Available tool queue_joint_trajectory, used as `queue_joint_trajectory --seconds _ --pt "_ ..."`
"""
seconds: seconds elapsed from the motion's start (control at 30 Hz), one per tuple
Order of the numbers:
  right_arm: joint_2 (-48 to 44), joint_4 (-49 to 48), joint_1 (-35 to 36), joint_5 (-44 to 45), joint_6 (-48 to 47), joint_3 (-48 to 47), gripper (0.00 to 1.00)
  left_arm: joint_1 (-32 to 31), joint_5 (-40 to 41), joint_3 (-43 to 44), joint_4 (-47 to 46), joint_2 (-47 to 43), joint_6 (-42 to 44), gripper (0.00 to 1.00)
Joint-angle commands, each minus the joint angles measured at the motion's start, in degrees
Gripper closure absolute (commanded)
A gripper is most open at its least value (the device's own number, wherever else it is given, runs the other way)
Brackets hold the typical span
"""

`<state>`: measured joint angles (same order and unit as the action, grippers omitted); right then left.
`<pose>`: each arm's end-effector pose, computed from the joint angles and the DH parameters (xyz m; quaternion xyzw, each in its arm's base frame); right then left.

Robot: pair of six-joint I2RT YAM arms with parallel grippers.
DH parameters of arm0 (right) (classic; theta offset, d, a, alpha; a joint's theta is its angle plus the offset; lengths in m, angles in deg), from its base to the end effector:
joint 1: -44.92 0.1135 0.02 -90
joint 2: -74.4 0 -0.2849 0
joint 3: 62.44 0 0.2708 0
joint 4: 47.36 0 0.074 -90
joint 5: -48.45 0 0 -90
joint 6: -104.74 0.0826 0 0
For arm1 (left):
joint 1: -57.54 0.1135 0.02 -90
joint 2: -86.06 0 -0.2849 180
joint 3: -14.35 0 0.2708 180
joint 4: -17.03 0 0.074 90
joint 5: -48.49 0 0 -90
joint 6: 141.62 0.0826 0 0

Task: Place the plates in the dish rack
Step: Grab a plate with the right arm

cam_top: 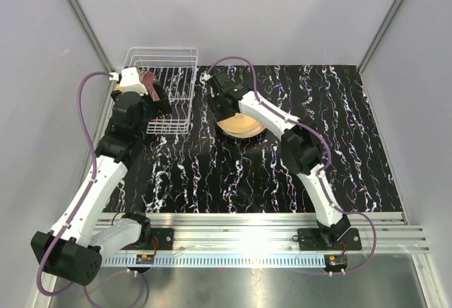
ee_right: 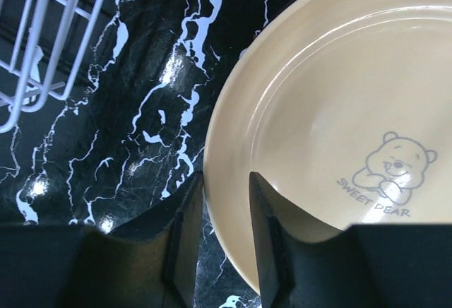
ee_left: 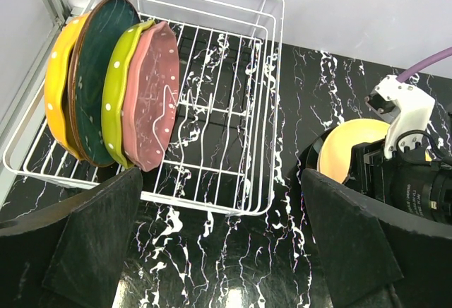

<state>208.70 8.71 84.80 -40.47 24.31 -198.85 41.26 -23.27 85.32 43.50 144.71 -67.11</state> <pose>0.4474 0.3718 0.2008 -0.2458 0.9186 0.1212 0.2847 0.2800 -0.0548 0.3773 -0.0920 0.7795 -0.0458 0.6179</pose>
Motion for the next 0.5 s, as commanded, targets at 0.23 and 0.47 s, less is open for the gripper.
queue_joint_trajectory --seconds 0.23,0.47 --pt "-0.9 1.0 1.2 2.3 -1.4 -2.5 0.85 0.3 -0.7 2.8 -1.9 0.6 -0.6 0.02" --pt "-4.9 0.9 1.3 2.2 -1.0 -2.7 1.0 0.5 -0.7 2.6 -2.1 0.4 -0.6 0.02"
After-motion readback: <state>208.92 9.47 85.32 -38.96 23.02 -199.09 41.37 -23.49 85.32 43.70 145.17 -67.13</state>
